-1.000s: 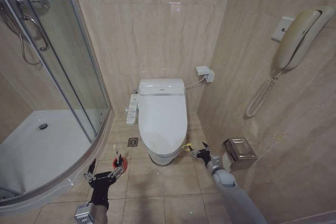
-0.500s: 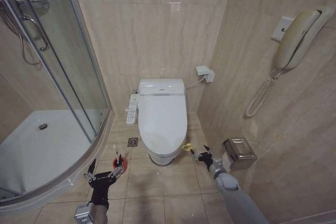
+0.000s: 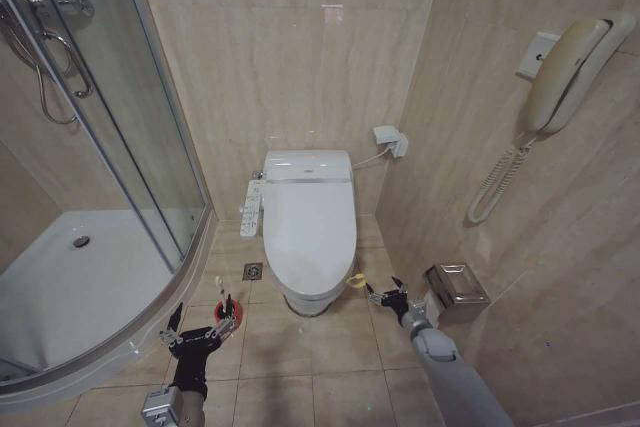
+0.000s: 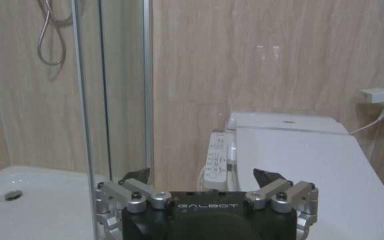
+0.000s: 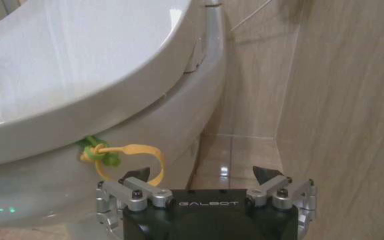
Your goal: Open the toilet lid, clean the toilet bowl with a toilet brush, close the toilet lid, and flush.
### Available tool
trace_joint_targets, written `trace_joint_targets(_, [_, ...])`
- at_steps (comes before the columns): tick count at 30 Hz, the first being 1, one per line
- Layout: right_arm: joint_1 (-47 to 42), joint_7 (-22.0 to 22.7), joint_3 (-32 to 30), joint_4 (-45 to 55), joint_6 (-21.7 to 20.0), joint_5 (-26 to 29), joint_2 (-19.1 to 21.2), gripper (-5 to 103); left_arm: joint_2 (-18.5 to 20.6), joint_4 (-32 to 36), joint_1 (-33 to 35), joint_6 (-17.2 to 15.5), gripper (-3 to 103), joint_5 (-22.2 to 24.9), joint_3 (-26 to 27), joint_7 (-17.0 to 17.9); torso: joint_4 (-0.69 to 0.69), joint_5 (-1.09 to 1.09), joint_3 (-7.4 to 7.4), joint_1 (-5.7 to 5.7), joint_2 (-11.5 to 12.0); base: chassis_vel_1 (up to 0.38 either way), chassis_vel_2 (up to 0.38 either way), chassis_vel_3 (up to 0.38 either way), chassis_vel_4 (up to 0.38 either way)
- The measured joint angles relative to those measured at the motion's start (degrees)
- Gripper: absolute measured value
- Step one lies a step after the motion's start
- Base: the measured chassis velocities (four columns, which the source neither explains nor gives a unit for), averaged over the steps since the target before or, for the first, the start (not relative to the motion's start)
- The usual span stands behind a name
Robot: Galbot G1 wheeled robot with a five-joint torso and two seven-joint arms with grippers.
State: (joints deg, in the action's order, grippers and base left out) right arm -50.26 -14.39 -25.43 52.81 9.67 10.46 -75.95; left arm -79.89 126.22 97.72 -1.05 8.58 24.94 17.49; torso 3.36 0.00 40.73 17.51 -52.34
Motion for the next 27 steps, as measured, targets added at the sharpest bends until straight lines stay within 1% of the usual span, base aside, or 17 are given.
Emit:
trace_joint_targets(5, [-0.2,0.0,0.0,0.1,0.1,-0.3,0.2,100,0.0,0.0,0.0,0.0,100,0.0,0.0,0.0,0.01,0.0,0.01,0.02,0.0,-0.016,0.018,0.016,-0.02])
trace_joint_targets(9, [-0.4,-0.2,0.2,0.4,0.1,-0.7,0.2,100,0.0,0.0,0.0,0.0,100,0.0,0.0,0.0,-0.02,0.0,0.01,0.02,0.0,0.0,0.0,0.0,0.0])
trace_joint_targets(16, [-0.8,-0.7,-0.1,0.4,-0.6,-3.3,0.2,100,0.0,0.0,0.0,0.0,100,0.0,0.0,0.0,0.0,0.0,0.0,0.0,0.0,0.0,0.0,0.0,0.0])
trace_joint_targets(27, [-0.4,0.0,-0.1,-0.6,0.1,-3.7,0.2,100,0.0,0.0,0.0,0.0,100,0.0,0.0,0.0,0.0,0.0,0.01,0.01,0.0,-0.007,0.012,0.012,-0.015])
